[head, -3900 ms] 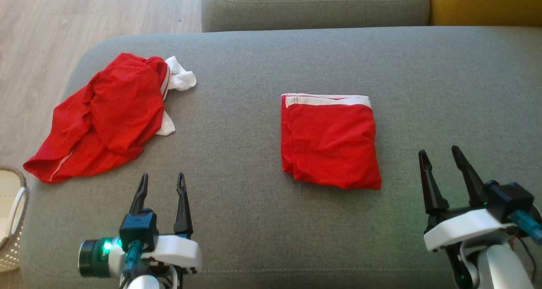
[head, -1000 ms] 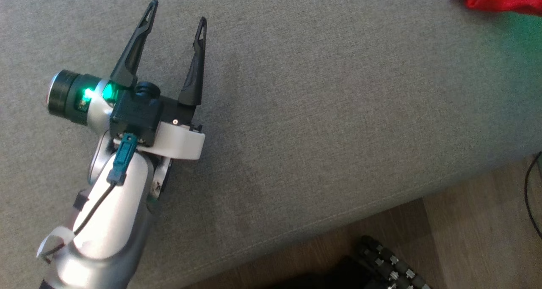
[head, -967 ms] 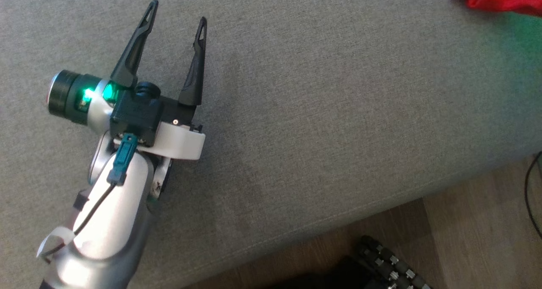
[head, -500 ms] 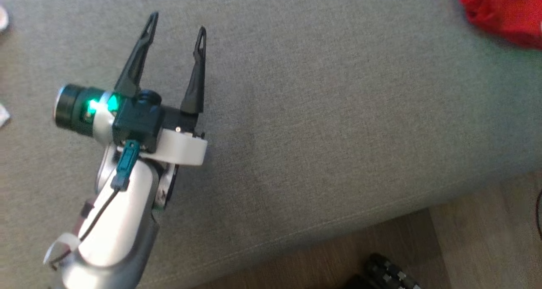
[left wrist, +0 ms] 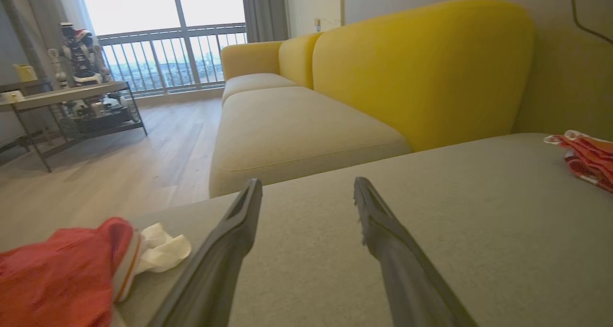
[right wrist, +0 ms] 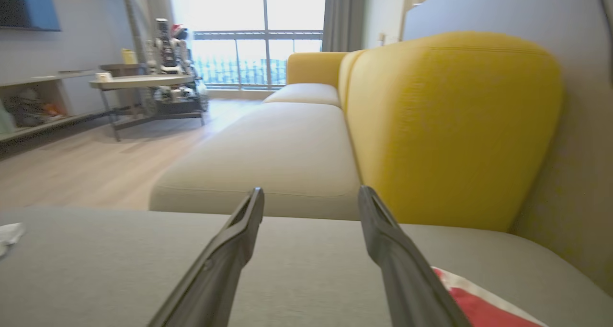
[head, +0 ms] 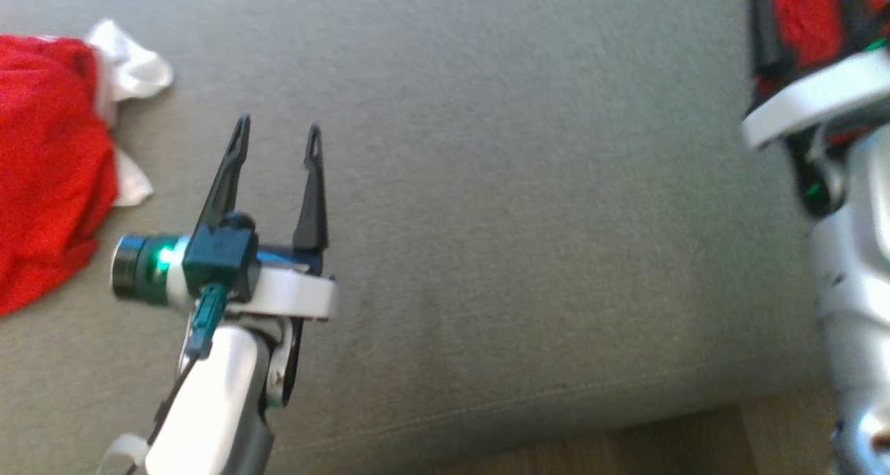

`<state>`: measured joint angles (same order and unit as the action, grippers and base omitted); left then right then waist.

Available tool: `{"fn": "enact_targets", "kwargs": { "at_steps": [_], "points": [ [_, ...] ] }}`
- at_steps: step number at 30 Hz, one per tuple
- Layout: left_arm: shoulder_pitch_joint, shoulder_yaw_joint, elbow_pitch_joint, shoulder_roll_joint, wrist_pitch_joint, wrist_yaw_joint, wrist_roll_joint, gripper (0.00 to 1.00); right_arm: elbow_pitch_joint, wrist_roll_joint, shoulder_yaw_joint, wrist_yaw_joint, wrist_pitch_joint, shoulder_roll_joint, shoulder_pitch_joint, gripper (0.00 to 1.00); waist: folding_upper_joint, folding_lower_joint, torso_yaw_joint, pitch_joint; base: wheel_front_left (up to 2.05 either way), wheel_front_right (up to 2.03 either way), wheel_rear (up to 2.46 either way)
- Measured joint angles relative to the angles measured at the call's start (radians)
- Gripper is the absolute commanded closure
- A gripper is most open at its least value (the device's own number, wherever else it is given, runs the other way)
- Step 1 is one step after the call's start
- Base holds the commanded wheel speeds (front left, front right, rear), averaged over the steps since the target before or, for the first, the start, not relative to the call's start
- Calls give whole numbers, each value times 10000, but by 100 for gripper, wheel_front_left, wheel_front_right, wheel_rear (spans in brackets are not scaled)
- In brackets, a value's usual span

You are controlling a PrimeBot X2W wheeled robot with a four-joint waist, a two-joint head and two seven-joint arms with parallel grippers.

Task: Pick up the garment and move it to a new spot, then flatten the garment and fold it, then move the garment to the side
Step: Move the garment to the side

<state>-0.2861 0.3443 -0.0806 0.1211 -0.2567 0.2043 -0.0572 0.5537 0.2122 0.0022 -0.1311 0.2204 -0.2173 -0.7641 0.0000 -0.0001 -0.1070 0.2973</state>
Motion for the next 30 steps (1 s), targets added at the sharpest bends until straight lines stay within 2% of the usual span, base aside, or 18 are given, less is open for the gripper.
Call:
{"fn": "enact_targets", "kwargs": {
  "at_steps": [5,13,17,21,30],
  "points": [
    [807,-326,-205,-40,0,153,-163,0,-736,63,483,0,13,573,1546,0,0,0,610,-740,0,0,0],
    [1765,-700,-337,-236,0,173,-244,0,-1281,33,313,0,192,1492,3801,0,0,0,1538,-1701,0,0,0],
    [2174,-725,-428,-311,0,155,-230,0,-1450,-96,102,0,234,1593,4709,0,0,0,1878,-2091,0,0,0],
    [2605,-713,-504,-395,0,151,-130,0,-1632,514,205,0,297,1605,5358,0,0,0,2106,-2473,0,0,0],
    [2988,-775,-477,-537,0,171,-56,0,-1987,428,25,0,313,1616,5863,0,1,0,2352,-2851,0,0,0]
  ]
}}
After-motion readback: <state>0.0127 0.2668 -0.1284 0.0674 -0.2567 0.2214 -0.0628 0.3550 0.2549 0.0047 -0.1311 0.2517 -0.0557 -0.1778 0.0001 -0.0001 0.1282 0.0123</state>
